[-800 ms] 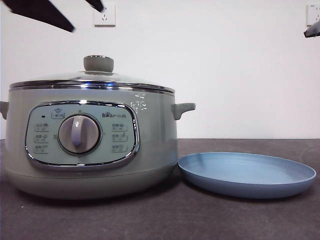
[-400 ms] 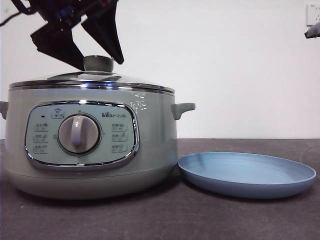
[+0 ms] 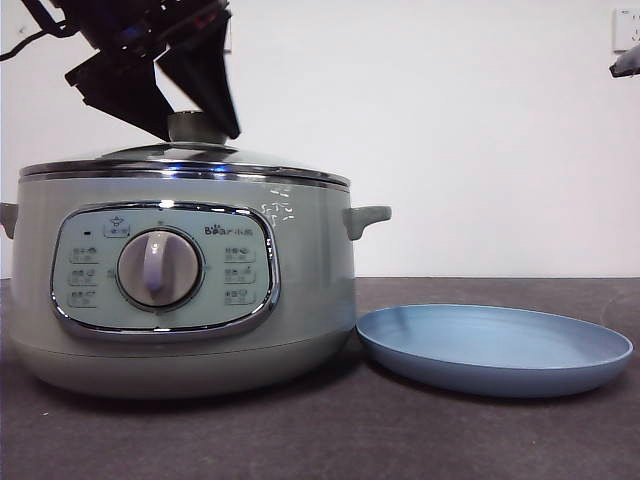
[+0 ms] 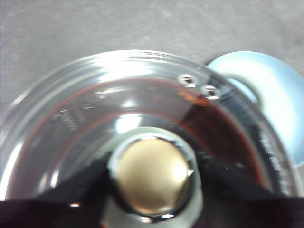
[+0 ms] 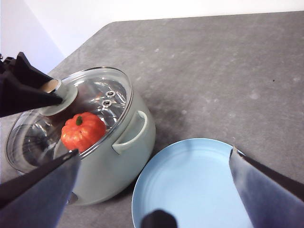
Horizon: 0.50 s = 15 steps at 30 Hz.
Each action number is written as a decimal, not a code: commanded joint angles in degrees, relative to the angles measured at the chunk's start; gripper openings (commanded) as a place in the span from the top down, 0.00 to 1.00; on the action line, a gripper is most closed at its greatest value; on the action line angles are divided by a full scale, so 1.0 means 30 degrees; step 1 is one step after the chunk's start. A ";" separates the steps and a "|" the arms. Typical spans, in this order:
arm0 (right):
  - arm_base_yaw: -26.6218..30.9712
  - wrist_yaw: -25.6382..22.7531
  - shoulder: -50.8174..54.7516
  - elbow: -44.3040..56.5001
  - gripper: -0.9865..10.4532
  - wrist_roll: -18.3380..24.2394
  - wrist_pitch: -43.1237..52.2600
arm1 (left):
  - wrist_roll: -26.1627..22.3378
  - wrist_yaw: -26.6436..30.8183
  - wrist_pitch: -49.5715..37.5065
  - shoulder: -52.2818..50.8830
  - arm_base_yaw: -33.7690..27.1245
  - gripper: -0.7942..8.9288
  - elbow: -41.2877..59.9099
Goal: Take the pumpkin out from the steamer,put the pumpkin in the blue plate,close the lid
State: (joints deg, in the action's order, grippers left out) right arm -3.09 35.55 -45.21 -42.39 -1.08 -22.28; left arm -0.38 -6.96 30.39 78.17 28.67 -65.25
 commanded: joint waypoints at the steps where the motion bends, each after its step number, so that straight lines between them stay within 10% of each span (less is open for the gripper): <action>1: -0.0044 -0.0036 -0.0044 -0.0073 0.45 -0.0168 0.0102 | -0.0459 -0.0146 -0.0015 0.0168 0.0087 0.93 0.0058; 15: -0.0029 0.0044 -0.0058 -0.0073 0.45 -0.0328 0.0051 | -0.0466 0.1355 -0.0954 -0.1333 0.0087 0.93 -0.0248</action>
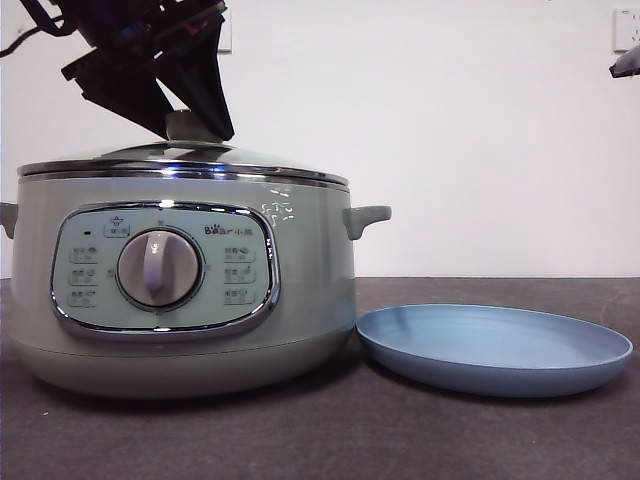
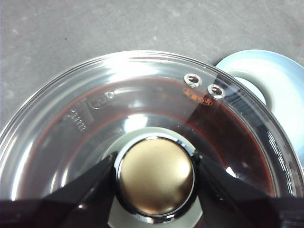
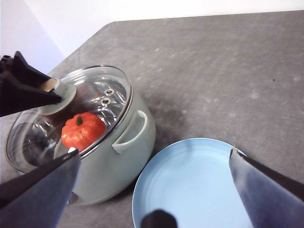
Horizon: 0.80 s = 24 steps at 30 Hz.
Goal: Take the pumpkin out from the steamer,put the pumpkin in the blue plate,close the lid
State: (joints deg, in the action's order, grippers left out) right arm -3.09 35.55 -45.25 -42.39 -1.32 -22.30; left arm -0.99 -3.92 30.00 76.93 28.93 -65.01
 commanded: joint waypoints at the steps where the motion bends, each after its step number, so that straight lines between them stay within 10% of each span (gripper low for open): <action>1: -0.0029 0.0036 -0.0044 -0.0073 0.45 -0.0248 0.0066 | -0.0262 0.0335 -0.0816 -0.1246 0.0000 0.93 -0.0488; 12: -0.1166 0.0015 -0.1282 -0.0911 0.41 -0.0831 0.0284 | -0.0699 0.1581 0.0168 -0.4736 0.0000 0.93 -0.3111; 24: -0.6754 -0.2594 -0.7235 -0.6943 0.28 -0.0073 -0.1129 | -0.1260 0.4605 0.3402 -0.7832 -0.0007 0.93 -0.4109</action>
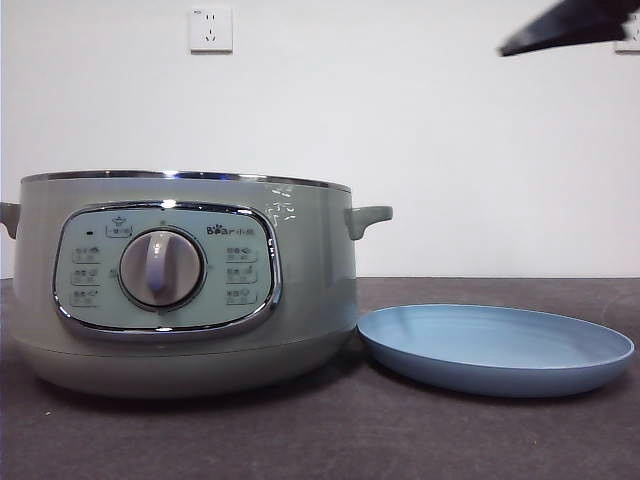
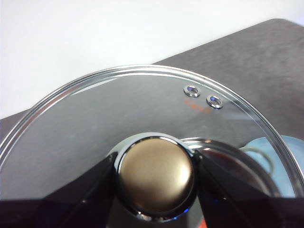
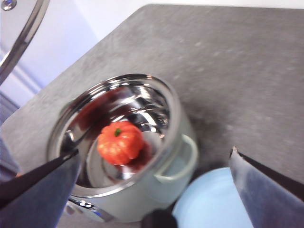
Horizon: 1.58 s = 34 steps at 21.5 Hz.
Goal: Take the pumpkin out from the steamer,put the pumpkin in the blue plate,close the lid
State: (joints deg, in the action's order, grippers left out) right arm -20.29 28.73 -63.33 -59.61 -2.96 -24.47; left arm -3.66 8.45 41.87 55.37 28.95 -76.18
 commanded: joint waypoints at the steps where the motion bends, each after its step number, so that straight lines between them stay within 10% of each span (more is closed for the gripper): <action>1: -0.1508 -0.0568 -0.1894 -0.1909 0.28 0.0699 -0.0736 | -0.0372 0.0765 -0.0335 -0.0852 -0.0007 0.93 -0.0386; 15: -0.7730 -0.5399 -1.3114 -1.3362 0.28 0.3876 -0.6768 | -0.0532 0.4269 0.1464 -0.3701 -0.0022 0.93 -0.0386; 30: -0.9865 -0.8204 -1.9322 -1.4018 0.30 0.6958 -0.5537 | -0.0503 0.4677 0.2703 -0.4240 -0.0022 0.93 -0.0386; 34: -0.9887 -0.8225 -1.9394 -1.4018 0.90 0.6958 -0.5508 | -0.0350 0.4663 0.3177 -0.4240 -0.0015 0.93 -0.0386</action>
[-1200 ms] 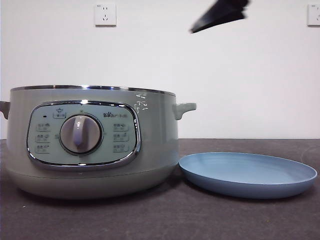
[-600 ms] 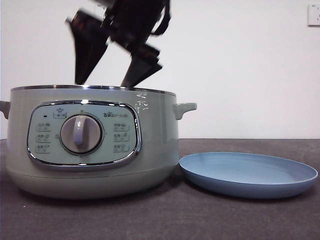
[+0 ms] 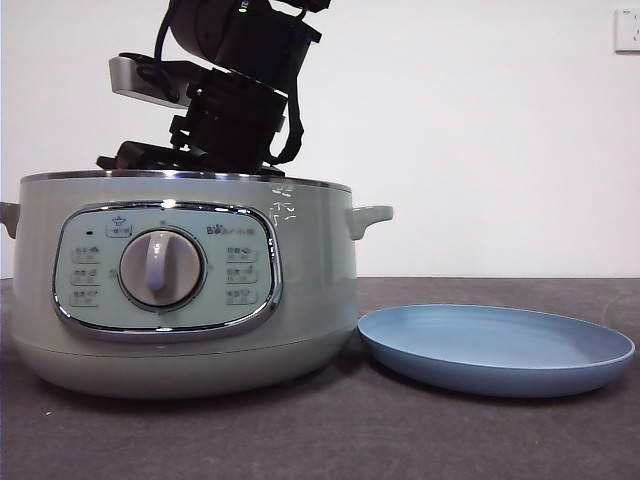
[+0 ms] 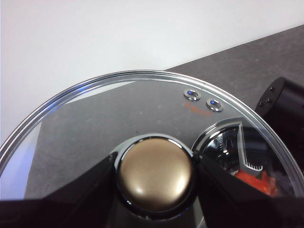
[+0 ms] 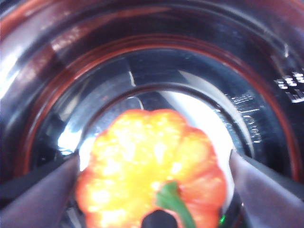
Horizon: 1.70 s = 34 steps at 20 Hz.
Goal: Take the pumpkin out from the steamer,put the pumpkin in the blue plate,close the lid
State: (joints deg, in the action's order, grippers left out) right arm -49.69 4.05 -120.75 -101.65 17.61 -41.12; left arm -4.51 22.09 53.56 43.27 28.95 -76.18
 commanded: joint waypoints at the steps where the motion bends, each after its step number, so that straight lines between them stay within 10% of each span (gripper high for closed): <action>1: -0.0087 0.0000 -0.0255 -0.0007 0.93 0.0102 0.0087 | -0.0073 0.0109 -0.0663 -0.0204 -0.0015 0.93 -0.0386; 12: 0.1304 -0.0022 0.7264 -0.0007 0.93 -0.0146 -0.4065 | -0.0066 -0.0036 -0.1515 0.0022 -0.0015 0.93 -0.0386; 20: 0.4728 -0.0058 1.1322 0.0772 0.93 -0.3330 -1.1103 | -0.0066 -0.2273 -0.3548 0.0627 -0.0007 0.93 -0.0386; 34: 0.5224 -0.2980 1.8724 1.4834 0.93 -0.6521 -0.0991 | 0.0503 -0.5464 -0.4342 0.2754 -0.0007 0.93 -0.0386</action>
State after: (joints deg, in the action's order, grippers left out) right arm -34.09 -4.71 -64.38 -58.17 -0.93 -45.28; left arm -3.42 5.58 44.01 52.05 28.95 -76.20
